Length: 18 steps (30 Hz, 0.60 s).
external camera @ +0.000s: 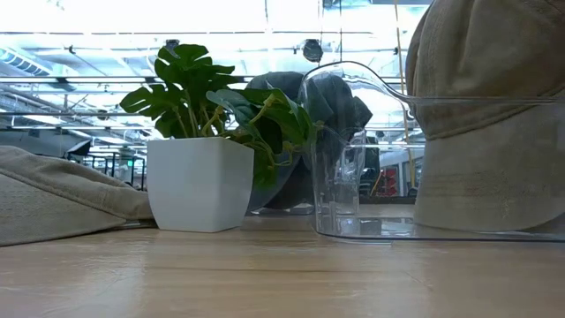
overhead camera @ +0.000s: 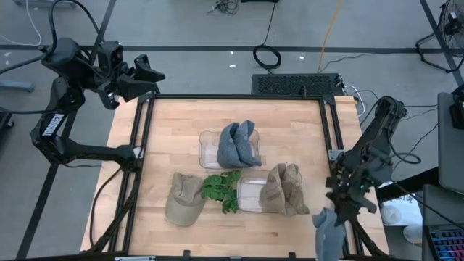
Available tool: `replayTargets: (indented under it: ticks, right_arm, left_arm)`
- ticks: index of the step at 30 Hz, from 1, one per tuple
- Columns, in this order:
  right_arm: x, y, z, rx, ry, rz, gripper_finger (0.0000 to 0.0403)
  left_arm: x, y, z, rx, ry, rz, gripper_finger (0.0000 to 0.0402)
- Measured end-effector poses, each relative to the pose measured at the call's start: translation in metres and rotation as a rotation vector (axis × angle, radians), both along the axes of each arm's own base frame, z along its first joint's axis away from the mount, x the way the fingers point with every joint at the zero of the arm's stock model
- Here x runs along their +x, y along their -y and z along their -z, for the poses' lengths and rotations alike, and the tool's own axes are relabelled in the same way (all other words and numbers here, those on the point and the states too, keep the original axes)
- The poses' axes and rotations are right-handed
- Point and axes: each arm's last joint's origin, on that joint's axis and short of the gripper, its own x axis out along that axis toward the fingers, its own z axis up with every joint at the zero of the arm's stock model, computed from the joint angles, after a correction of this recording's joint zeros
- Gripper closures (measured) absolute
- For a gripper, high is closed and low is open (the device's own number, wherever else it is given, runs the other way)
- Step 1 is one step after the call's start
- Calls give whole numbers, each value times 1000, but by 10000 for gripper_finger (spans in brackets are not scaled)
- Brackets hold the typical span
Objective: Pick & Place hat
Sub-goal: Put the gray cap into the top transparent bin
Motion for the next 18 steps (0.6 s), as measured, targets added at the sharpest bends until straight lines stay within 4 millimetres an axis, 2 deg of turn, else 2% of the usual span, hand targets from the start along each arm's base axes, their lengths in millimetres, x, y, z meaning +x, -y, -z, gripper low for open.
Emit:
replayTargets:
  ticks: [5, 11, 18]
  right_arm:
    - [4, 4, -11, 3, 181, 190, 403]
    - [8, 14, -29, -49, 413, 534, 403]
    - [14, 26, -44, -143, 578, 839, 403]
  left_arm:
    - [3, -2, 1, -5, -8, -1, 192]
    - [5, -3, 1, 43, -3, -7, 192]
    - [5, -3, 1, 118, 11, -20, 192]
